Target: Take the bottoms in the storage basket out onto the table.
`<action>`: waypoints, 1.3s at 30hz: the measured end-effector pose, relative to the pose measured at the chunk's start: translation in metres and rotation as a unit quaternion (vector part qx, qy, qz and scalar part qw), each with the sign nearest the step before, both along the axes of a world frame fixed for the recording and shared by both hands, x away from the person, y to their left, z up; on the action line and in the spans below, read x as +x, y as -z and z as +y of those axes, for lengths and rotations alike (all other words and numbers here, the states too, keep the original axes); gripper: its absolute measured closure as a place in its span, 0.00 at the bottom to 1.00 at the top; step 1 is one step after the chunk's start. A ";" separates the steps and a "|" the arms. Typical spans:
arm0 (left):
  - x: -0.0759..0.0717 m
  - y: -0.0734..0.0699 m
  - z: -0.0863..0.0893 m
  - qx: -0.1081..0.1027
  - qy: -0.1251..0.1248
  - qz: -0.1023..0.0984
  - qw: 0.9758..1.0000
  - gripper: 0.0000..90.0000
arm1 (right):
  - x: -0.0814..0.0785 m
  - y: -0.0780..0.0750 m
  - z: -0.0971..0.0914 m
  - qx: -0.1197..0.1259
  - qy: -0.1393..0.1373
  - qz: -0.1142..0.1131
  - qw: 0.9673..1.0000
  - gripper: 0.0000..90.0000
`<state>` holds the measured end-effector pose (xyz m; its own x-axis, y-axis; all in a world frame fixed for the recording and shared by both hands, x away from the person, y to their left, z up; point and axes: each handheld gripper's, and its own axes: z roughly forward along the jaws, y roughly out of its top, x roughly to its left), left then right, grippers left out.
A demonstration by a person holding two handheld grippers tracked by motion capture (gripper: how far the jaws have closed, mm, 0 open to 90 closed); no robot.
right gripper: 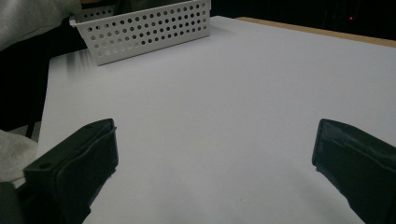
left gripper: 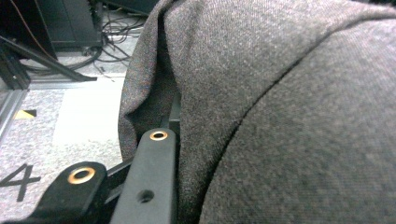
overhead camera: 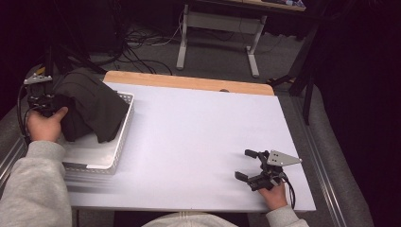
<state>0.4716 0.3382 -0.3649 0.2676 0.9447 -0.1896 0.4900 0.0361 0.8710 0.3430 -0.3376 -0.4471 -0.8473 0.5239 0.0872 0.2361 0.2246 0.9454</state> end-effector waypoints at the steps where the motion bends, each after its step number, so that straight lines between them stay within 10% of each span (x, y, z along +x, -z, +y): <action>1: -0.001 -0.002 0.000 -0.001 0.001 0.002 1.000 0.80 | 0.000 0.000 0.000 0.000 0.000 0.000 1.000 0.01; 39: -0.035 -0.060 -0.010 -0.006 0.046 -0.067 0.997 0.80 | 0.000 0.000 0.000 -0.001 0.000 -0.001 1.000 0.01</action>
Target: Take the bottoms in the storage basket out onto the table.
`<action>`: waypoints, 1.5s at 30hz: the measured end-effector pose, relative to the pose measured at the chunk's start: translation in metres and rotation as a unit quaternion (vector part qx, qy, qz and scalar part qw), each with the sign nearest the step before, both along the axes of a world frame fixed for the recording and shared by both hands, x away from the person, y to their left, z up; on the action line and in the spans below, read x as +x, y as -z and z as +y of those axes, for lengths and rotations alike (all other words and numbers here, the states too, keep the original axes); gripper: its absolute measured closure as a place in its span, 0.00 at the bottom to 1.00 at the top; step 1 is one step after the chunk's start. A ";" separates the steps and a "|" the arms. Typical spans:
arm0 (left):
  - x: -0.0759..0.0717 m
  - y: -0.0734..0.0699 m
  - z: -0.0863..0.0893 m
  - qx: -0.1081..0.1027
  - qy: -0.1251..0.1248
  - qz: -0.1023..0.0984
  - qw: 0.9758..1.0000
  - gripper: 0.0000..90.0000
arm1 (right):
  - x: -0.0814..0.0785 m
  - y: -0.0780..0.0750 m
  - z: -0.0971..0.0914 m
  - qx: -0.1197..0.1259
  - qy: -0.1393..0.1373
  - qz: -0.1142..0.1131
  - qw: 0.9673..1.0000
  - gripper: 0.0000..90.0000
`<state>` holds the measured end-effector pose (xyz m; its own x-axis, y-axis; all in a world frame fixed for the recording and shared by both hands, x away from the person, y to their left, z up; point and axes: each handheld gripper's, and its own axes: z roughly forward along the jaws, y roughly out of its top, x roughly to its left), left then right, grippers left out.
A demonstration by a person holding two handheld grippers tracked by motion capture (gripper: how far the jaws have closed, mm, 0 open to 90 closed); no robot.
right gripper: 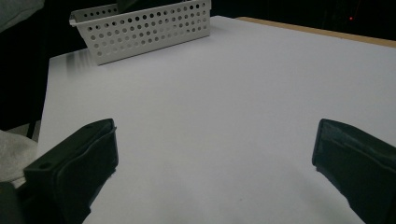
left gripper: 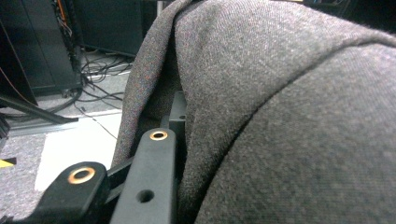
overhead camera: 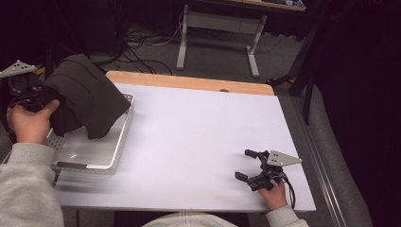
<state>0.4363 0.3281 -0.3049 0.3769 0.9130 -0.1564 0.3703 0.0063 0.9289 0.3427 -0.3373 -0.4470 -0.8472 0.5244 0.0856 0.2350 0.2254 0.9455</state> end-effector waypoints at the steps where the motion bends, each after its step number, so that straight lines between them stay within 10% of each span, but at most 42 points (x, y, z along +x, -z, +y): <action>1: -0.001 -0.001 0.000 0.000 0.001 -0.001 1.000 0.80 | 0.000 0.000 0.000 0.000 0.000 0.000 1.000 0.01; 45: -0.044 -0.033 -0.011 -0.032 0.077 -0.035 0.996 0.80 | 0.000 0.000 0.000 0.000 -0.001 0.000 1.000 0.01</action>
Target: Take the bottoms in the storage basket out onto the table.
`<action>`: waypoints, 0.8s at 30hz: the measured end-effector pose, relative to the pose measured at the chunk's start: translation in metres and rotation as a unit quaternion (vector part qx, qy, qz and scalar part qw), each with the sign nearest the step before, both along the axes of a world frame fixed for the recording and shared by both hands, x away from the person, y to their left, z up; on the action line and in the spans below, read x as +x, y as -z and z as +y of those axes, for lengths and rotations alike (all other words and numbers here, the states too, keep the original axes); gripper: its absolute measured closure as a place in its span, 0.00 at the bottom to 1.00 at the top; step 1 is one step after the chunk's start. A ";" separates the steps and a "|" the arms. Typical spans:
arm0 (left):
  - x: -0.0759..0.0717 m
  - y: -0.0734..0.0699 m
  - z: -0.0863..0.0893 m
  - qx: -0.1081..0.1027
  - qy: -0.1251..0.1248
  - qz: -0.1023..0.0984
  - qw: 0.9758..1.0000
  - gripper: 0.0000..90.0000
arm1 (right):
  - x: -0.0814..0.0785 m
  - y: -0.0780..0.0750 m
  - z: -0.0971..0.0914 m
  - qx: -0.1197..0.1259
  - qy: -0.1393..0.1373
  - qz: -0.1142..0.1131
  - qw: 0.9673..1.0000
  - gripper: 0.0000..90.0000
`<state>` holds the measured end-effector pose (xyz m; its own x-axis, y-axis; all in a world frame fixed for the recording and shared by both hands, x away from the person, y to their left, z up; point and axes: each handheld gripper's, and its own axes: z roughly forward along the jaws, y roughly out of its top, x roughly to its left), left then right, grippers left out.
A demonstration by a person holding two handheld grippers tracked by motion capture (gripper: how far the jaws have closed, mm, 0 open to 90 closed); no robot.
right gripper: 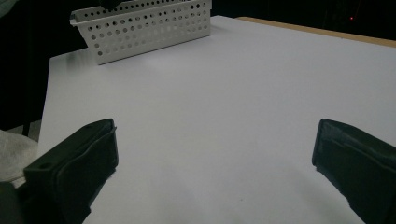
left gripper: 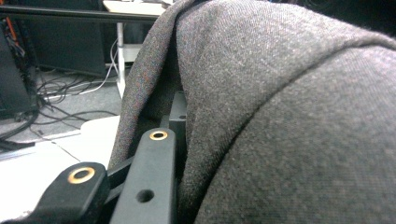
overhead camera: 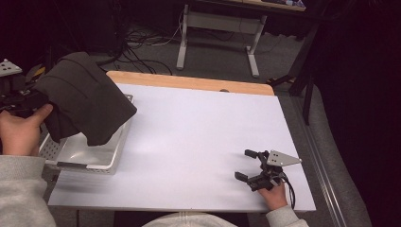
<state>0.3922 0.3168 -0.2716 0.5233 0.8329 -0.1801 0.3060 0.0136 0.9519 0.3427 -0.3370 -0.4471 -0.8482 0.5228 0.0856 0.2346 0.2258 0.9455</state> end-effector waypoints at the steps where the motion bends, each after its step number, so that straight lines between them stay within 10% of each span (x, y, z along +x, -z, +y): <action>1: 0.000 -0.001 -0.001 0.001 0.002 -0.002 1.000 0.80 | 0.000 0.000 0.000 -0.001 0.000 0.000 1.000 0.01; 24: -0.010 -0.005 -0.042 -0.023 0.068 -0.016 0.997 0.80 | 0.000 0.000 0.000 0.000 -0.001 0.000 1.000 0.01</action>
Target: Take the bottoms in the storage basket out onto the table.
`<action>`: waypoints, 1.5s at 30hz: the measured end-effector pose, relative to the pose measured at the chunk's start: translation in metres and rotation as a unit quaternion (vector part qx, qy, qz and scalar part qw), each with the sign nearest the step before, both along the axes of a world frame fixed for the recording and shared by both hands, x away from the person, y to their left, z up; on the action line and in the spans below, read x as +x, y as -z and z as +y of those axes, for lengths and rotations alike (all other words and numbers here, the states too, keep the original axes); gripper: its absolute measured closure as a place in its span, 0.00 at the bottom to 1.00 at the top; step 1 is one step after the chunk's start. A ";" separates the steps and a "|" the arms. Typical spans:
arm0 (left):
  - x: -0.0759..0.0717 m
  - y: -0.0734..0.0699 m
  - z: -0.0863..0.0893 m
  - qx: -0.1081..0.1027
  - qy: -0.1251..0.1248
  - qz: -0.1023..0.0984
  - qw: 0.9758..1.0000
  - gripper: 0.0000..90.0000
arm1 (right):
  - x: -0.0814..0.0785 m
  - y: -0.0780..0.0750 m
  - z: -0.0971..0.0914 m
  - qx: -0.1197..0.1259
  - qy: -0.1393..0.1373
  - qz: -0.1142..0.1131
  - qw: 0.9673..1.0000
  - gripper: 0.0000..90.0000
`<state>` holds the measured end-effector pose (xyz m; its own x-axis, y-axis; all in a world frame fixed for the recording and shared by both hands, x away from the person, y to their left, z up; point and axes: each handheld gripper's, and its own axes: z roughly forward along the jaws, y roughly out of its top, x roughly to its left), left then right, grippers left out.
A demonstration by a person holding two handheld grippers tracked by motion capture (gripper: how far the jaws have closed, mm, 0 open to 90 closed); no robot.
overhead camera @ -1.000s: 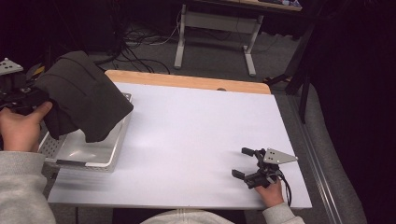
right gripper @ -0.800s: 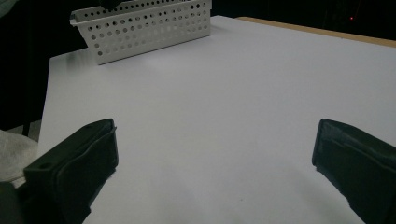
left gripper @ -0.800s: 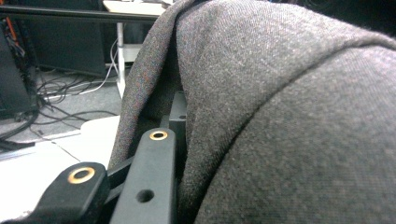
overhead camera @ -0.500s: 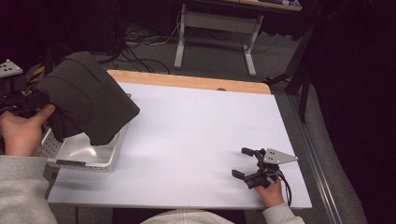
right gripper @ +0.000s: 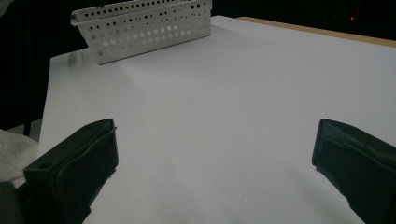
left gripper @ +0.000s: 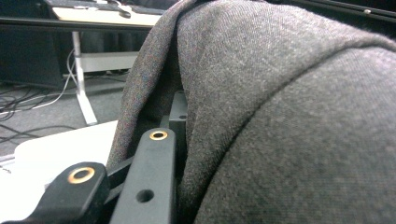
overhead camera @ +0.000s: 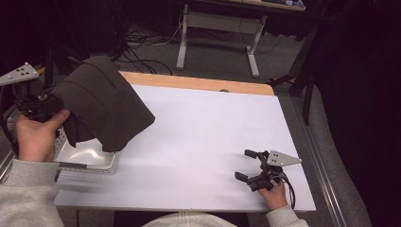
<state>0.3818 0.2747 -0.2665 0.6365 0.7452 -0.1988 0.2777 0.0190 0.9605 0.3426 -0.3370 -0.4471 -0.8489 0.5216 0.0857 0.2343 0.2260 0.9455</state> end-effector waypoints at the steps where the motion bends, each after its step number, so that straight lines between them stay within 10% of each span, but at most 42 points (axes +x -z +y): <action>1: 0.000 0.000 -0.003 0.001 0.002 -0.002 1.000 0.80 | 0.000 0.000 0.000 0.000 0.000 0.000 1.000 0.01; 45: 0.005 0.036 -0.140 -0.003 0.120 0.010 0.993 0.80 | -0.001 0.000 0.000 0.000 -0.004 0.000 1.000 0.01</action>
